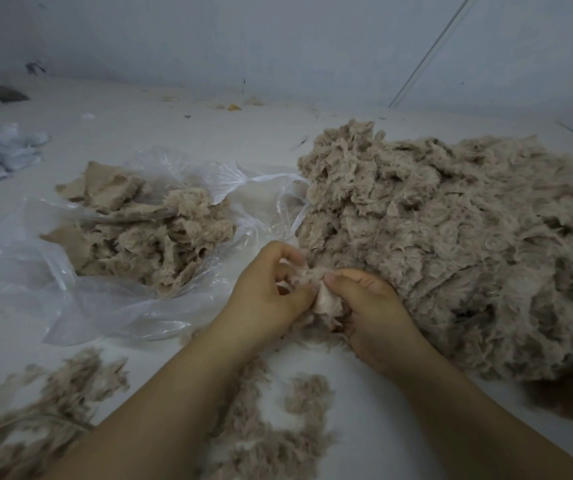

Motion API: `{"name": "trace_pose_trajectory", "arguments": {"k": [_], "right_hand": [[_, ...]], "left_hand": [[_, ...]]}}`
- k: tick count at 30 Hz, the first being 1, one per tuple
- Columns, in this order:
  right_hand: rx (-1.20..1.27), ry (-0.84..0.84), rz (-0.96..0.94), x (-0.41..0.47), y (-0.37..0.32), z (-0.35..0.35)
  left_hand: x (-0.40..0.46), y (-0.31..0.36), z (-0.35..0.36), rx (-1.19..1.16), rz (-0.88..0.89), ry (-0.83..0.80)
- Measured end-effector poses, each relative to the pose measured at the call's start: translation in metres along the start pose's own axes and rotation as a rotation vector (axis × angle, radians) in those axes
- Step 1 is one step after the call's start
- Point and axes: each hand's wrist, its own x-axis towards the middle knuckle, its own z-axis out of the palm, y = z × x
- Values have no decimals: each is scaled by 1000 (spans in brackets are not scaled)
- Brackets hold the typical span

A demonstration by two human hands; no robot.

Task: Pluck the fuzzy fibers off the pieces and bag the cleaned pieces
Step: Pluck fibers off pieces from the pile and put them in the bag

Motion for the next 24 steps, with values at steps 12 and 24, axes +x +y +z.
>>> {"name": "trace_pose_trajectory", "arguments": {"k": [12, 24], "right_hand": [[-229, -15, -39, -3, -3, 3], [-108, -59, -53, -2, 0, 1]], "left_hand": [[0, 2, 0, 437, 297, 220], [3, 2, -2, 92, 96, 210]]}}
